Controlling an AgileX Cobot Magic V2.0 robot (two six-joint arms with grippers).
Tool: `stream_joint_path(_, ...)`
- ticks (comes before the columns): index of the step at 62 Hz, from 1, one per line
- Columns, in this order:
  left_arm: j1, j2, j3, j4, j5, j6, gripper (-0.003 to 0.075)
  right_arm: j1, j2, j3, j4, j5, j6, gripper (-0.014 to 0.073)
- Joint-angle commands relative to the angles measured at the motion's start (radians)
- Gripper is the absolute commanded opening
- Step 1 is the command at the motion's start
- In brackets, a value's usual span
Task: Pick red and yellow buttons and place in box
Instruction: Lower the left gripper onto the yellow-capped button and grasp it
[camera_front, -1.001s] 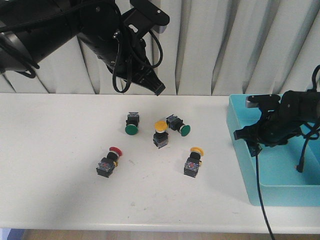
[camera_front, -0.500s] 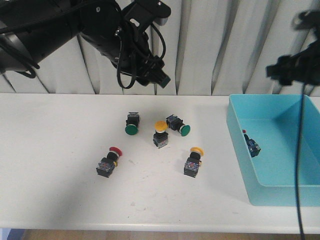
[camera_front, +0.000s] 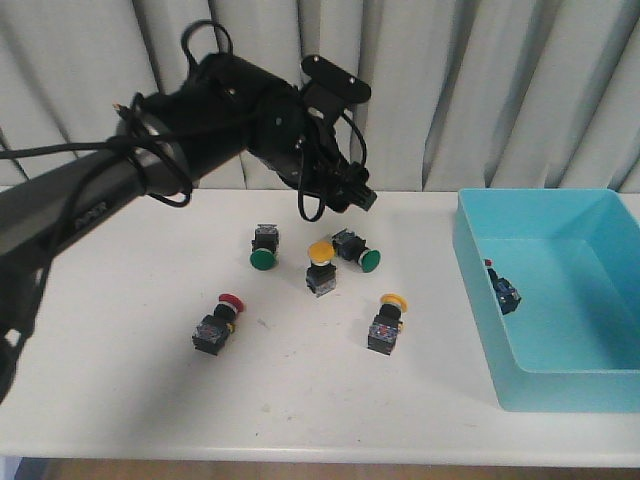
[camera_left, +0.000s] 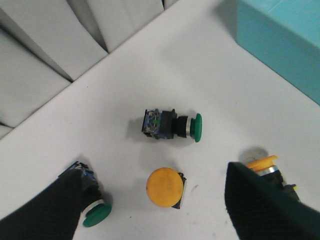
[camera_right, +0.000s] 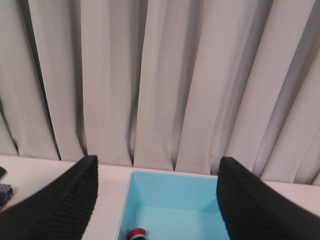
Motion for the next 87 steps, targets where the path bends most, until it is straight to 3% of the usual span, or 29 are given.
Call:
stream_joint_path(1, -0.001, -0.002, -0.062, 0.003, -0.071, -0.032, 0.0577, 0.01, -0.068, 0.075, 0.014, -0.149, -0.005, 0.0502)
stream_joint_path(14, 0.02, 0.108, -0.188, -0.003, -0.026, -0.104, 0.0575, 0.132, -0.083, 0.156, 0.01, -0.106, -0.012, 0.0502)
stream_joint_path(31, 0.03, 0.165, -0.198, -0.032, -0.007, -0.096, 0.0573, 0.219, -0.079, 0.177, 0.011, -0.105, -0.013, 0.0502)
stream_joint_path(51, 0.031, 0.222, -0.198, -0.09, -0.003, -0.06, 0.0503, 0.219, -0.079, 0.177, 0.014, -0.101, -0.01, 0.0502)
stream_joint_path(87, 0.051, 0.257, -0.198, -0.084, 0.09, -0.079, 0.0498, 0.219, -0.079, 0.177, 0.019, -0.102, -0.008, 0.0499)
